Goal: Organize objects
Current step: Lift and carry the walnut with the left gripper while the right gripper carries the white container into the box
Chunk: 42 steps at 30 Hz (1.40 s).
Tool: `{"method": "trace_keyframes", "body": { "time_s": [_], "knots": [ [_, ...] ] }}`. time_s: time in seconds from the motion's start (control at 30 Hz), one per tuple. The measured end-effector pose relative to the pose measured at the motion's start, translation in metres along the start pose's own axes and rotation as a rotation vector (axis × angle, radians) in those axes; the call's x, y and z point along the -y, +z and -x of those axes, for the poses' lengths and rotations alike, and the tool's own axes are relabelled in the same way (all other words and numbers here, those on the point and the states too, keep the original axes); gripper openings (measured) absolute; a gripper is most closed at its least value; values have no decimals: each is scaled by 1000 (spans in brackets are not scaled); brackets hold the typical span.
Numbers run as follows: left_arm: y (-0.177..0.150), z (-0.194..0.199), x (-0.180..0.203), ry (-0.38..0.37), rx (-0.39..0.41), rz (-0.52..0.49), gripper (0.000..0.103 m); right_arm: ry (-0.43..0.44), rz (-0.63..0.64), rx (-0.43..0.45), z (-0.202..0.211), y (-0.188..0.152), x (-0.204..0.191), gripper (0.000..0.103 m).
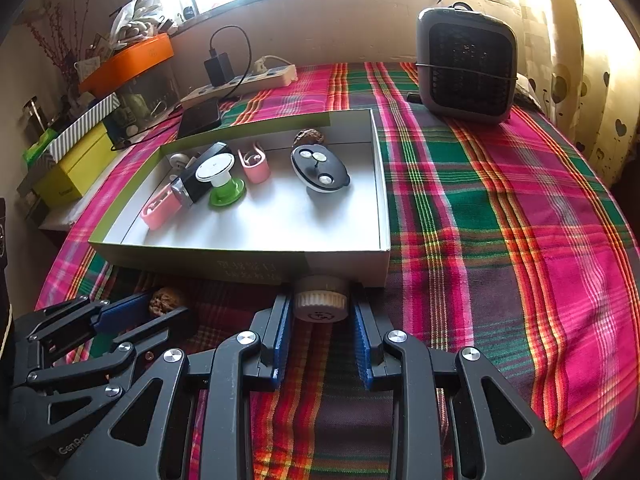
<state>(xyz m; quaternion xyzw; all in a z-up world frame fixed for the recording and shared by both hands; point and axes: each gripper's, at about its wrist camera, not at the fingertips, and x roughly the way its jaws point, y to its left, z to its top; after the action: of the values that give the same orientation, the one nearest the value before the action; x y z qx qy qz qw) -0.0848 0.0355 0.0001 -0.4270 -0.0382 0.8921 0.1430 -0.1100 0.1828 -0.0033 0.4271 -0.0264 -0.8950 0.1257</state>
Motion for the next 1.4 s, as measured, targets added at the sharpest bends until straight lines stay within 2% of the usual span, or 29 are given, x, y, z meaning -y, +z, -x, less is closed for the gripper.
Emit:
{"method": "trace_keyframes", "body": {
  "time_s": [0.6, 0.97, 1.4],
  "knots": [
    [6, 16, 3, -1, 31, -11, 29, 21, 16, 35, 15, 4, -5, 29],
    [24, 25, 3, 1, 59, -17, 29, 25, 21, 69, 27, 18, -6, 29],
    [50, 11, -3, 2, 51, -14, 29, 20, 17, 72, 17, 40, -3, 29]
  ]
}}
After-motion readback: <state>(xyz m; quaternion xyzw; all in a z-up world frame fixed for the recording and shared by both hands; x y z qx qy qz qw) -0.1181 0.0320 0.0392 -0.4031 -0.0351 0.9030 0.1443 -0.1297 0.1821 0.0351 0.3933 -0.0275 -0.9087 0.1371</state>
